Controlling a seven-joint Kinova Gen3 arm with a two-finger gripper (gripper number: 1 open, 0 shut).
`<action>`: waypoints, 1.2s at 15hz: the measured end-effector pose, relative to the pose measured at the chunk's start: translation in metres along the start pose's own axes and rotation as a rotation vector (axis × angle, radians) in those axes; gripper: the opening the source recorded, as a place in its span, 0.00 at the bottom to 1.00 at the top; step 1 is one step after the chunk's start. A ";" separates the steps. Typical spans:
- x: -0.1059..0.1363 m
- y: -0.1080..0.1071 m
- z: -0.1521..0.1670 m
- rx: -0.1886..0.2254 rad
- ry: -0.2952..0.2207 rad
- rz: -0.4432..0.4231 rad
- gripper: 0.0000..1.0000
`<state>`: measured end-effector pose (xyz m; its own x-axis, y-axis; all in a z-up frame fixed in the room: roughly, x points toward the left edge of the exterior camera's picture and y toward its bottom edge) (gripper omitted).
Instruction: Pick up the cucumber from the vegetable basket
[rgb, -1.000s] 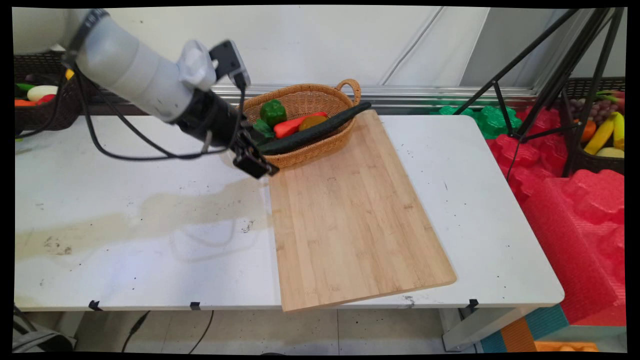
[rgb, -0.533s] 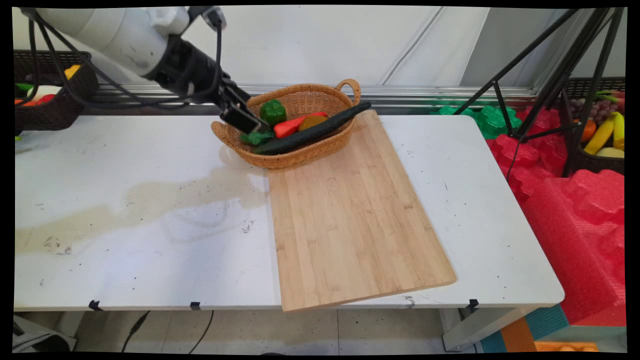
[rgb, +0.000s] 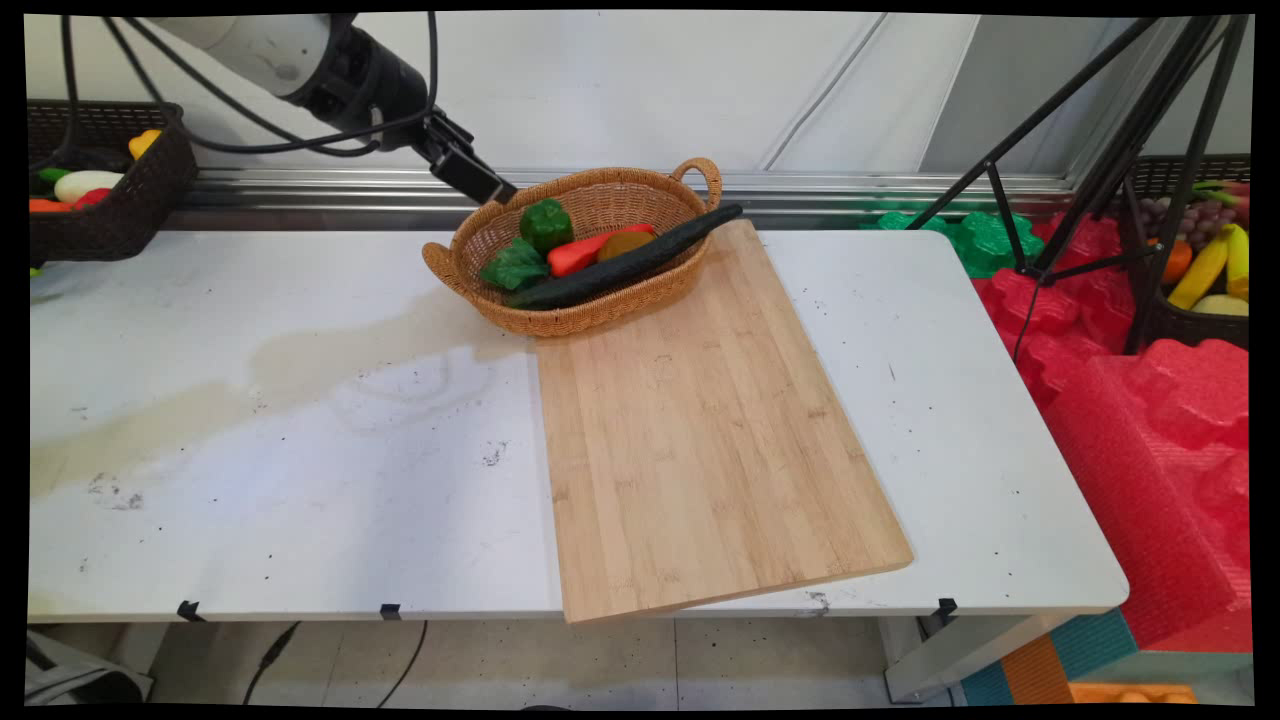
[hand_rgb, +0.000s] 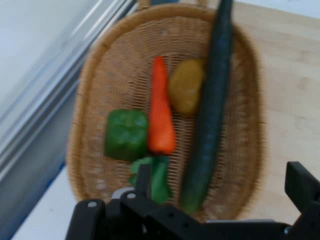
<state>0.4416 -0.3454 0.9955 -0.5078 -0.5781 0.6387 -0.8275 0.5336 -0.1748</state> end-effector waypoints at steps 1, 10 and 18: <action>0.002 -0.006 0.006 0.010 -0.003 0.002 1.00; 0.016 -0.032 0.084 -0.037 -0.023 0.100 1.00; 0.025 -0.021 0.145 -0.132 -0.047 0.170 1.00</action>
<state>0.4120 -0.4604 0.9069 -0.6504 -0.4996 0.5721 -0.6921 0.7001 -0.1755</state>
